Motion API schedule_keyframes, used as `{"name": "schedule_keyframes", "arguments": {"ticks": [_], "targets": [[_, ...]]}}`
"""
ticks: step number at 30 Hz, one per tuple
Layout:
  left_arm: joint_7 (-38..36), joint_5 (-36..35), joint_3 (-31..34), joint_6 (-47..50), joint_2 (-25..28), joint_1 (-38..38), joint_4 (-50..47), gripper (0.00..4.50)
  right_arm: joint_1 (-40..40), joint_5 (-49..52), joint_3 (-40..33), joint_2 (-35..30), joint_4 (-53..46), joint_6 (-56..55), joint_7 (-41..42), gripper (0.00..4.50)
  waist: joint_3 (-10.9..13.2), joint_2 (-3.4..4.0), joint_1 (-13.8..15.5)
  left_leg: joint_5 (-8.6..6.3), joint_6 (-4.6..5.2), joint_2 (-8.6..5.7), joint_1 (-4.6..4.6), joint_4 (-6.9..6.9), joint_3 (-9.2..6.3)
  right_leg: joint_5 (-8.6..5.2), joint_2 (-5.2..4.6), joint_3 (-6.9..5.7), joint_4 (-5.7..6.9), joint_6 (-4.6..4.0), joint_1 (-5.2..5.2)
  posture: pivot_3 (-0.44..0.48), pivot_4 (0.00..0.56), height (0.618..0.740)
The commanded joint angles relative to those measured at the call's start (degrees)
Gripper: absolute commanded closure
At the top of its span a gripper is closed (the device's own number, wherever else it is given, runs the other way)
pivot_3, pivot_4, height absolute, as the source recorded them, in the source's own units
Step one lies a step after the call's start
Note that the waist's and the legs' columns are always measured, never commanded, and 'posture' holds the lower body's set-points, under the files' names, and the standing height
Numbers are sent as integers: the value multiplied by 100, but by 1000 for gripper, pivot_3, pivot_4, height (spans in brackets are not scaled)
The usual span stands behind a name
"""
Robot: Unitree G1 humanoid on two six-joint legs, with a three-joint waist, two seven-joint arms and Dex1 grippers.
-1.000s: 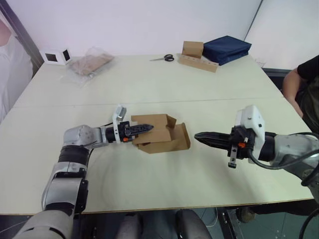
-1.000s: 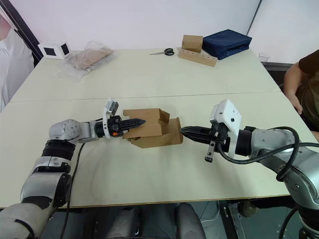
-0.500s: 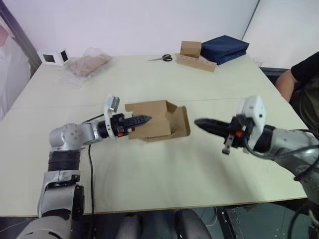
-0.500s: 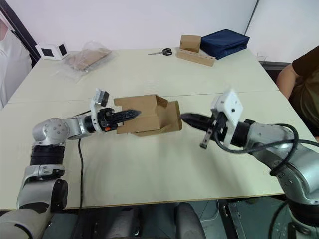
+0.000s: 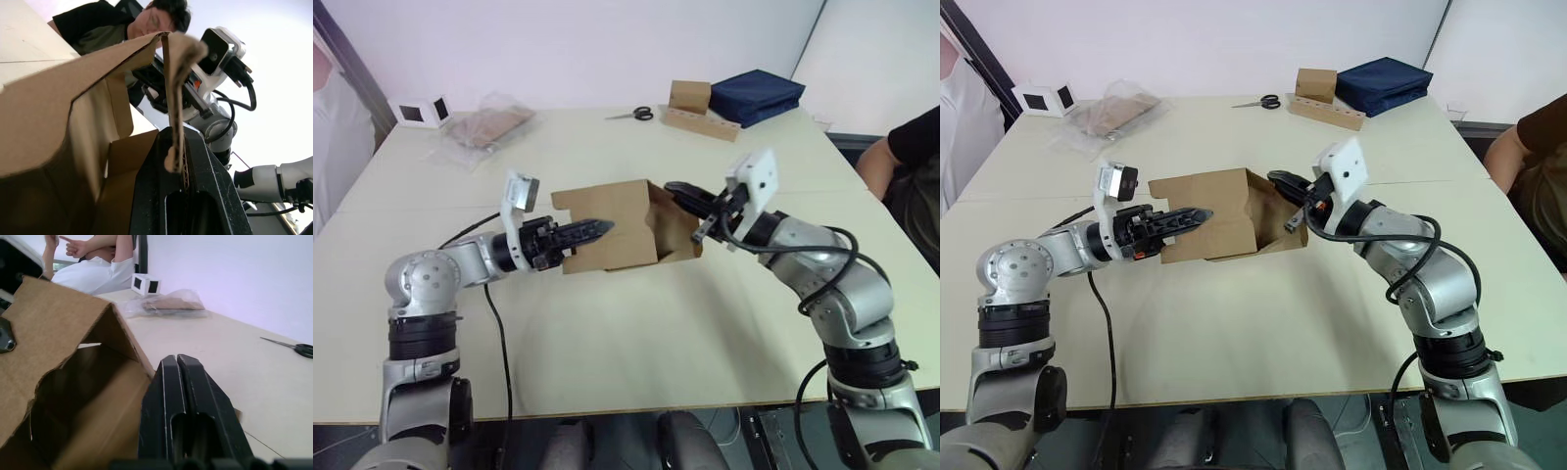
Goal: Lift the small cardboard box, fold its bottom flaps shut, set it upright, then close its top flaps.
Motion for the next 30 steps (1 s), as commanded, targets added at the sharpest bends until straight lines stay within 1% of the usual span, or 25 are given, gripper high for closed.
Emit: {"name": "schedule_keyframes", "arguments": {"ticks": [1,7,16,25,30], "targets": [[45,-254,165,-62,93,62,-212,4462,-144,76,48,125,-208,-77,225,4500,0,0,-2,0,0,0,0,0,0,0,0,0,0,0,0,0,150,740],[112,-435,115,-47,143,135,-318,4462,-237,-8,133,284,-175,-98,363,4500,0,0,0,0,0,0,0,0,0,0,0,0,0,0,-1,0,150,740],[132,-499,15,-109,164,155,-291,4462,-385,-71,226,490,-222,-60,486,4500,0,0,-1,0,0,0,0,0,0,0,-1,0,0,0,-1,0,150,740],[233,-623,58,-97,94,85,-349,4462,-376,-181,294,472,-238,-69,599,4500,0,0,-3,0,0,0,0,-1,-1,0,0,0,0,0,-1,0,150,740],[316,-719,102,-113,133,91,-347,4462,-434,-225,162,325,-176,-84,712,4500,0,0,-1,0,0,0,0,-1,-1,0,-1,0,0,0,-1,0,150,740]]}}
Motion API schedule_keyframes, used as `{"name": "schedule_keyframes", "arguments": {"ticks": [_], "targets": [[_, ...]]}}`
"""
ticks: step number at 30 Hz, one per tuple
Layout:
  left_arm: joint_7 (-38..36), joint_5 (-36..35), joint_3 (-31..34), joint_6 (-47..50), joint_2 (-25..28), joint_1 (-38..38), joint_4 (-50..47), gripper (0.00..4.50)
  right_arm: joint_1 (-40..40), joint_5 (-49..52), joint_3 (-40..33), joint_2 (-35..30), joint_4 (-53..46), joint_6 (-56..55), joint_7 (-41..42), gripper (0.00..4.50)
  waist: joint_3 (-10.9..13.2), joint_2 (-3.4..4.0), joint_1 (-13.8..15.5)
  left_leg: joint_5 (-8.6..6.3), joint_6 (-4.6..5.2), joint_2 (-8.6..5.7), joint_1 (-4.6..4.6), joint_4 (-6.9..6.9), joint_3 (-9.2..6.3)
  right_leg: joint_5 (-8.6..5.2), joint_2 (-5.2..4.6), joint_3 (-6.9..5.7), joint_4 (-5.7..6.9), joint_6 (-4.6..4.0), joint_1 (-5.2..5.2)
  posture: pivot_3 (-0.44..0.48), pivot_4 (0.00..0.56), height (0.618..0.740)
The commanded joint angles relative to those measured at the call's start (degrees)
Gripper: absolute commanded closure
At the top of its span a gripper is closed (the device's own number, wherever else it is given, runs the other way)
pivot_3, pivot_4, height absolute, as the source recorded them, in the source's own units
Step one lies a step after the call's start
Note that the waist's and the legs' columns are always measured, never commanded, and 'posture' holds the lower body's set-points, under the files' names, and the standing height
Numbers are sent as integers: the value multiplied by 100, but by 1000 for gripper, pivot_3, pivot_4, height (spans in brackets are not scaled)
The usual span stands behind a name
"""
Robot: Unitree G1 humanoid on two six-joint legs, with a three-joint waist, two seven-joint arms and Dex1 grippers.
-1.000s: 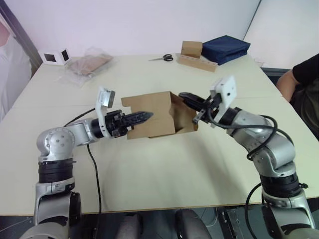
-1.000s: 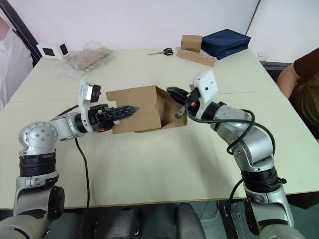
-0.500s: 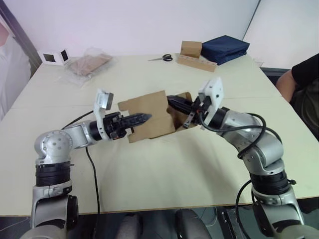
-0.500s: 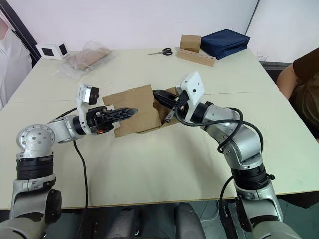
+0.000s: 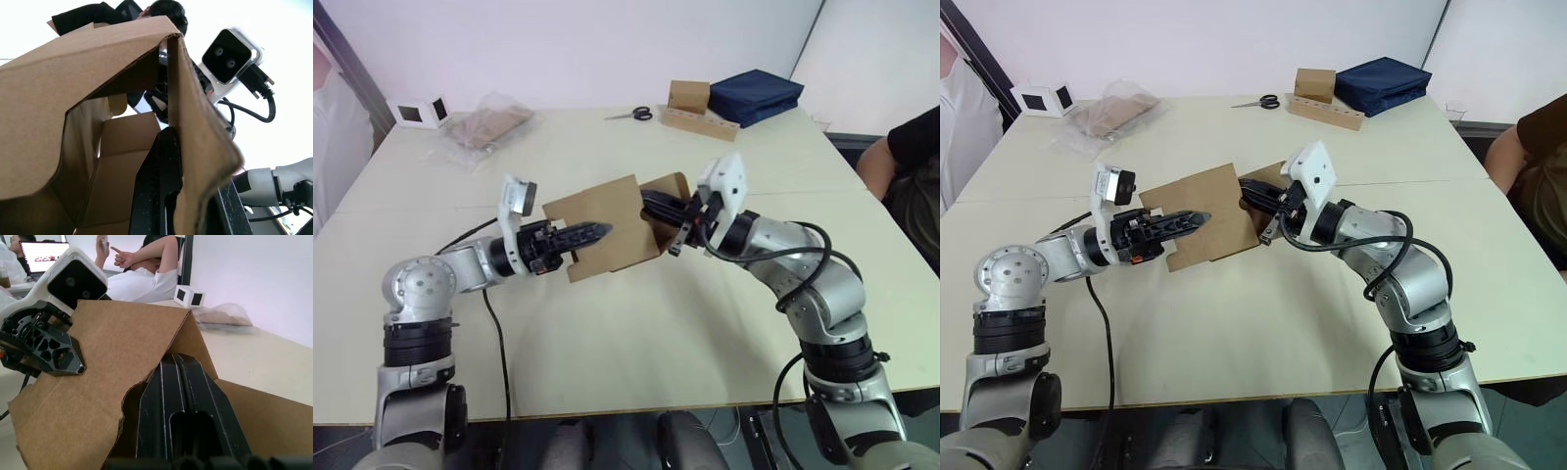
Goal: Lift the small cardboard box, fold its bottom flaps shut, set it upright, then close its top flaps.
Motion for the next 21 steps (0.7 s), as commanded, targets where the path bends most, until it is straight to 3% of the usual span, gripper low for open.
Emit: {"name": "schedule_keyframes", "arguments": {"ticks": [1,12,21], "targets": [[35,-219,135,-94,55,-88,-205,4462,-207,9,-142,-134,-159,-73,157,4500,0,0,1,0,0,0,0,0,0,0,0,0,0,0,0,0,150,740],[93,-322,199,-126,249,-21,-211,4462,103,491,-1111,-1032,-510,345,393,4500,0,0,8,0,1,0,0,-3,0,0,0,0,-2,0,0,0,150,740],[226,-466,232,-184,254,-130,-155,4462,1417,725,-1611,-1148,-1329,693,-43,4500,0,-1,13,-1,1,-1,0,-3,1,0,0,0,-4,0,2,0,150,740]]}}
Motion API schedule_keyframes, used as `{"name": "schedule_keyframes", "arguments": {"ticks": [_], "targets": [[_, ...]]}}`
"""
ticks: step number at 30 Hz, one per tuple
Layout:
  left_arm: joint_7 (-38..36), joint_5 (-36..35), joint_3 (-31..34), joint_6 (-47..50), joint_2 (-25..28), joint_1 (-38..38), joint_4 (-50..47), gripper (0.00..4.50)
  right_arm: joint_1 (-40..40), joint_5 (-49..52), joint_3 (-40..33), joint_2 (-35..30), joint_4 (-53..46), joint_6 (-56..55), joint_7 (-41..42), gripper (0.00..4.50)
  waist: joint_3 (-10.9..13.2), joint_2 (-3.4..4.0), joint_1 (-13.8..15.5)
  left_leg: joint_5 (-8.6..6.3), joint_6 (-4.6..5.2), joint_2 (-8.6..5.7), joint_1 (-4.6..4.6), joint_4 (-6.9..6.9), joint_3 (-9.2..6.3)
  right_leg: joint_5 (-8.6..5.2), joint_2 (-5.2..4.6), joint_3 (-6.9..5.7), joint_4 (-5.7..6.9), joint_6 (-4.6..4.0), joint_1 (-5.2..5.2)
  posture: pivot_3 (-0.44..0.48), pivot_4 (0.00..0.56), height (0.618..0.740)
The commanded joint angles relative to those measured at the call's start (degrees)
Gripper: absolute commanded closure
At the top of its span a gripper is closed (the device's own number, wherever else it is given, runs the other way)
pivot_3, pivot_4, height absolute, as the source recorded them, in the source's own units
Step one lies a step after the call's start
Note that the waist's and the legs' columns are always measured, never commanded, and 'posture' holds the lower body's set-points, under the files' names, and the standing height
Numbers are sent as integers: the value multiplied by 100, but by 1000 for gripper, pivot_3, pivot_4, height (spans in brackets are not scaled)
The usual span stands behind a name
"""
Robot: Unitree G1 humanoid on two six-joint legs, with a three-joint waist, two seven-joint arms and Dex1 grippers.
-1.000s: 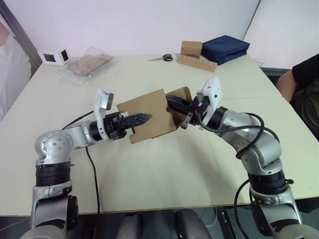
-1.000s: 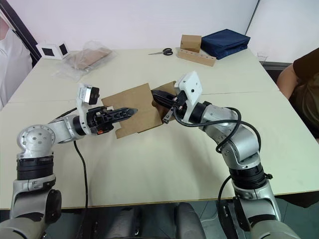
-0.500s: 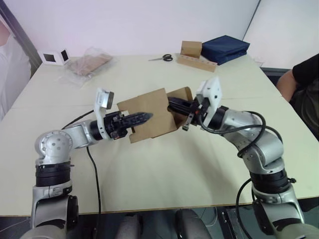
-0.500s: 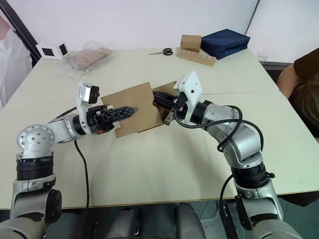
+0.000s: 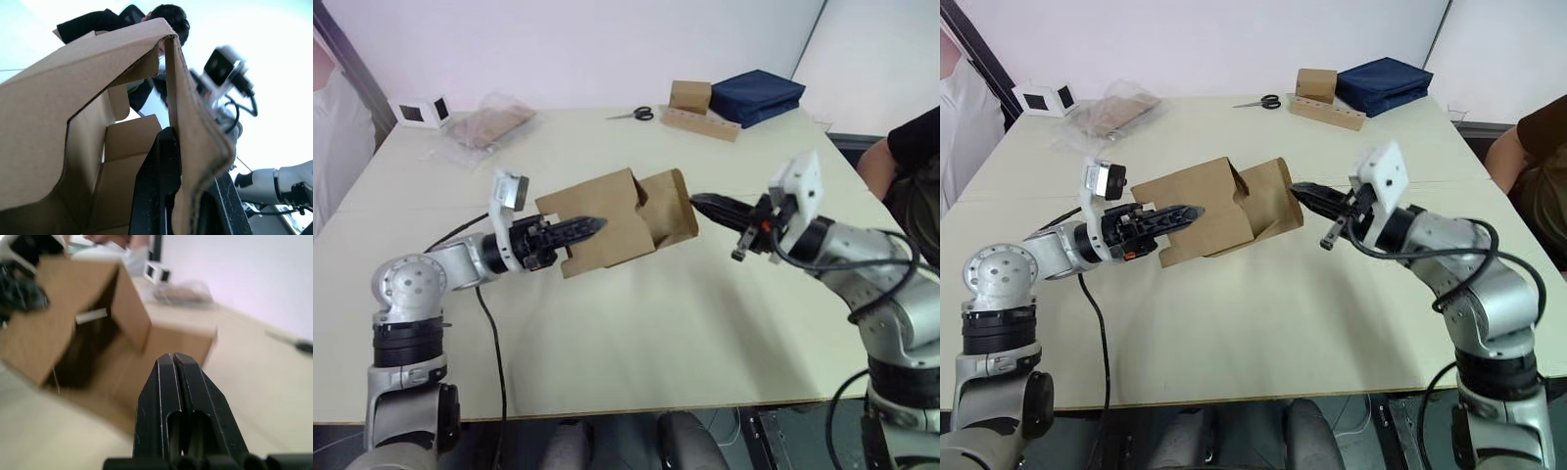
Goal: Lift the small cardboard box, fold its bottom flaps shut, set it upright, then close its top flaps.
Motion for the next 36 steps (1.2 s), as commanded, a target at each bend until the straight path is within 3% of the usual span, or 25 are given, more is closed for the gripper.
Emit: {"name": "schedule_keyframes", "arguments": {"ticks": [1,24,36], "targets": [[53,-190,165,-87,46,-135,-95,4462,244,146,-181,61,-478,21,-254,4500,0,0,-16,0,0,0,0,0,1,0,0,0,1,0,-1,0,150,740],[463,-514,141,-102,-210,-296,-174,4462,-384,-26,1308,1197,-375,-88,-701,4500,0,1,-18,0,-1,1,1,-1,-2,0,2,0,0,0,-2,0,150,740],[590,-694,162,-116,-125,-181,-292,4462,-363,56,1071,835,-468,1,-412,4500,0,0,-11,1,-1,1,0,-1,-2,0,1,0,0,0,-2,0,150,740]]}}
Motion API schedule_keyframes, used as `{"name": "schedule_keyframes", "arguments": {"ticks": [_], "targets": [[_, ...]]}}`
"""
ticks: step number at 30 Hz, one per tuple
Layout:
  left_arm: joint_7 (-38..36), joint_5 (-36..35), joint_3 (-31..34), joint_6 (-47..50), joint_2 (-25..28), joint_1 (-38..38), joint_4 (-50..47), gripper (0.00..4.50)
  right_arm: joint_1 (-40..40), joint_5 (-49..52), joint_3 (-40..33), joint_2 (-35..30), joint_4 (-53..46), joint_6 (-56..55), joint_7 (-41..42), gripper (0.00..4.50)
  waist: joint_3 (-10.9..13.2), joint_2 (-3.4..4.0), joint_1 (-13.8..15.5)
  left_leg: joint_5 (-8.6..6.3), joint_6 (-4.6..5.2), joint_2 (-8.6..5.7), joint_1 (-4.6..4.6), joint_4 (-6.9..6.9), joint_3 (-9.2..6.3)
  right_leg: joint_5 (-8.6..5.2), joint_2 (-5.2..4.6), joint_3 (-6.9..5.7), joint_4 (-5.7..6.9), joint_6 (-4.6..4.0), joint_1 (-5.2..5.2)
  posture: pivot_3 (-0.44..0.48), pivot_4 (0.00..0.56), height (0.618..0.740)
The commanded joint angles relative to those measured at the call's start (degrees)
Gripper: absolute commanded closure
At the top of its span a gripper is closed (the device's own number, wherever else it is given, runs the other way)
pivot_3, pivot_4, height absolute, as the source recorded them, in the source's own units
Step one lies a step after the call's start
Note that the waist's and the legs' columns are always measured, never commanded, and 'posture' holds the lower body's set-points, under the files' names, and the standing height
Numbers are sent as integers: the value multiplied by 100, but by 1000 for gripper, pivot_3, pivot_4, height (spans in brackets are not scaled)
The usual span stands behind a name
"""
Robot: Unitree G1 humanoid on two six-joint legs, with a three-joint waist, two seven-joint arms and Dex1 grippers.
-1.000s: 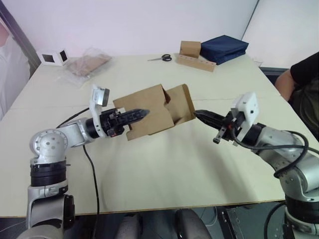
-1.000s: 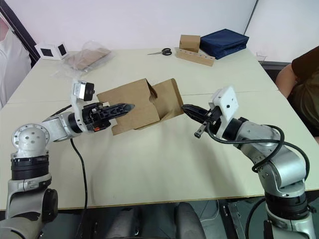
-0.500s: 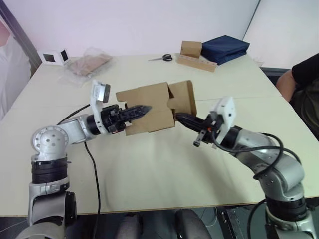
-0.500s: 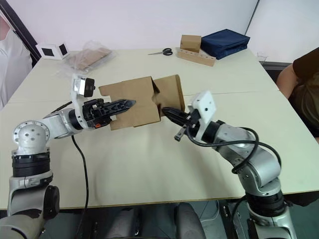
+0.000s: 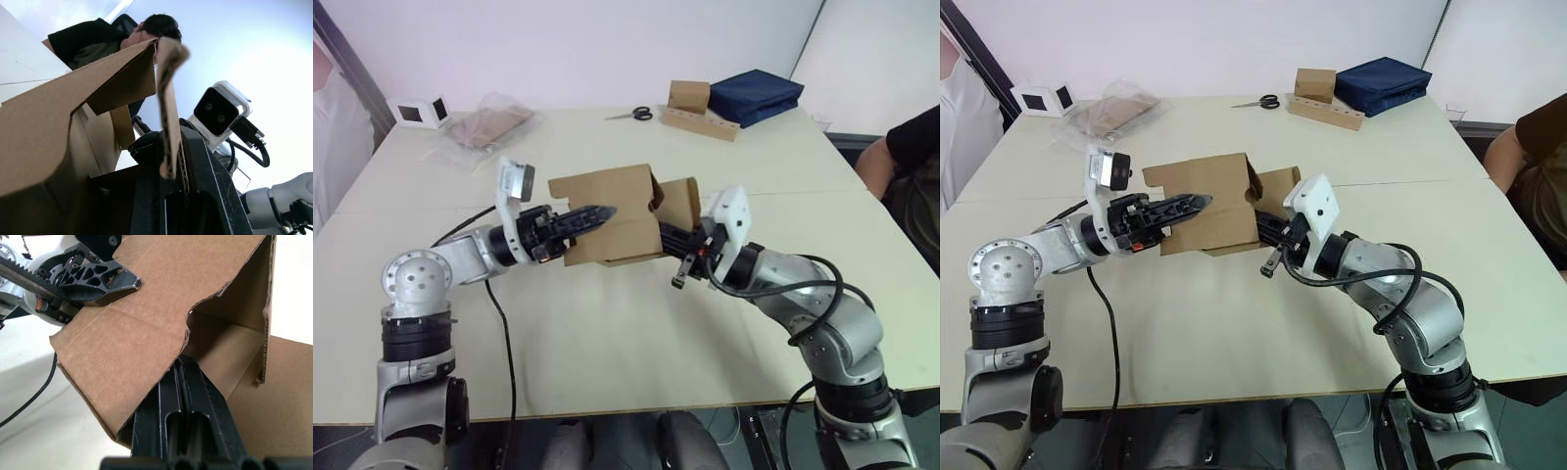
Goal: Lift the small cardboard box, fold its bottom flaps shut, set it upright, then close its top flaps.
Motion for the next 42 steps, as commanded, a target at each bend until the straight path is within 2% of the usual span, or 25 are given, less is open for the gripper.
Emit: {"name": "schedule_keyframes", "arguments": {"ticks": [1,8,13,42], "targets": [[-10,-202,178,-101,86,-10,-213,4462,-33,185,-243,-166,-257,5,143,4500,0,0,2,0,0,0,0,0,0,0,0,0,0,0,0,0,150,740],[-150,-178,156,-85,269,51,-210,4462,-83,1041,-1519,-888,-7,364,449,4500,0,0,9,0,1,-1,0,0,1,0,-1,0,-2,0,2,0,150,740],[-171,-189,124,-87,296,73,-226,4462,-6,1080,-1888,-1177,364,327,509,4500,0,0,3,-1,1,0,0,0,2,0,1,0,-2,0,2,0,150,740],[49,-358,150,-117,248,155,-348,4462,1,898,-1712,-1281,529,138,609,4500,0,-1,2,-1,1,0,0,-1,2,0,0,0,-2,0,1,0,150,740]]}}
